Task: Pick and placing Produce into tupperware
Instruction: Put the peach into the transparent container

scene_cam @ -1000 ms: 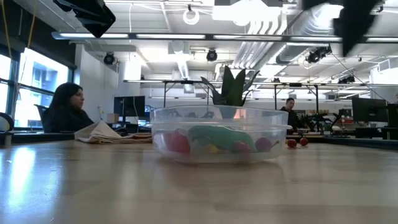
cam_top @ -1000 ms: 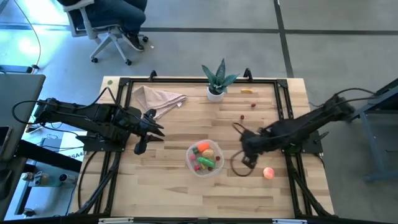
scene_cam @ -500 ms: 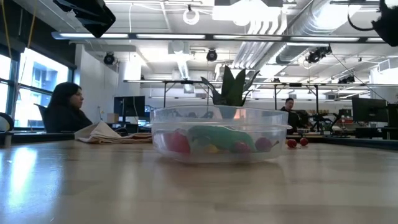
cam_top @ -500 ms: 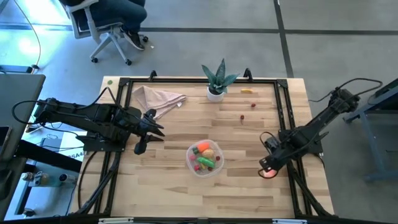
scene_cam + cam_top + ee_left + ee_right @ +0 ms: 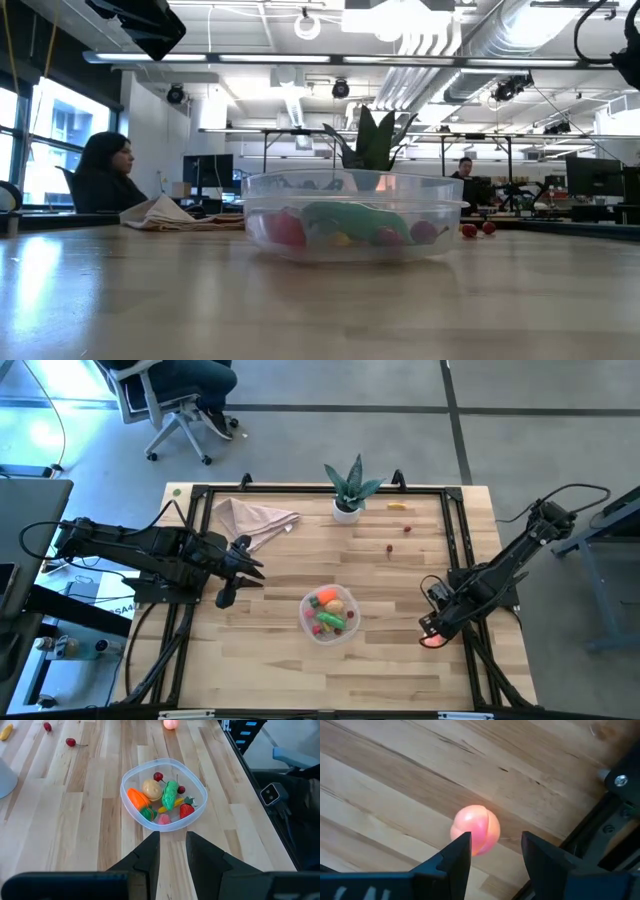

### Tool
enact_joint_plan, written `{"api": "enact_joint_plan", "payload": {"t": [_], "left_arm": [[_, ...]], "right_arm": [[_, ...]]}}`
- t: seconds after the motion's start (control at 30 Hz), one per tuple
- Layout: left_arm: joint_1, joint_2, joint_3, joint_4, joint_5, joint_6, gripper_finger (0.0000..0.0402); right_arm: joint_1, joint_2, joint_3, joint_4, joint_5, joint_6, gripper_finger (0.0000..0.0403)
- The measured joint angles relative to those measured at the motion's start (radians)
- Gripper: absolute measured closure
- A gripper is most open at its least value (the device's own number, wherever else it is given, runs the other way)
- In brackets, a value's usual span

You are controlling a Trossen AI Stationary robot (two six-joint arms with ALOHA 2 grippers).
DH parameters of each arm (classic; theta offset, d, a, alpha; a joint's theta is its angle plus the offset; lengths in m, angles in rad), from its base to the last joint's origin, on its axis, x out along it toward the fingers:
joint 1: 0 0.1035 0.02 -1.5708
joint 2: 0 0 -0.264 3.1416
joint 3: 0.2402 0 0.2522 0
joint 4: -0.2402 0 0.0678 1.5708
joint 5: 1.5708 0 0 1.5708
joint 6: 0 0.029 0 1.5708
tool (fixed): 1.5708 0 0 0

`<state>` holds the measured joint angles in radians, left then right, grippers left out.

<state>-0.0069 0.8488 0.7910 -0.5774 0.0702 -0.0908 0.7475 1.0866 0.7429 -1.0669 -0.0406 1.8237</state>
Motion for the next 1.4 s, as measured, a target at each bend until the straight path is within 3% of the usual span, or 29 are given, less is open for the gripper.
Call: {"api": "enact_joint_plan", "payload": {"t": [0.33,0.77,1.4], "left_arm": [[0.0,0.0,0.0,0.0,0.0,0.0,0.0318],[0.0,0.0,0.0,0.0,0.0,0.0,0.0318],[0.0,0.0,0.0,0.0,0.0,0.0,0.0318]], "right_arm": [[0.026,0.0,0.0,0.106,0.0,0.085,0.0229],[0.113,0.082,0.0,0.1,0.039,0.289,0.0135],[0.123,0.268,0.0,0.175,0.019,0.319,0.0132]]}}
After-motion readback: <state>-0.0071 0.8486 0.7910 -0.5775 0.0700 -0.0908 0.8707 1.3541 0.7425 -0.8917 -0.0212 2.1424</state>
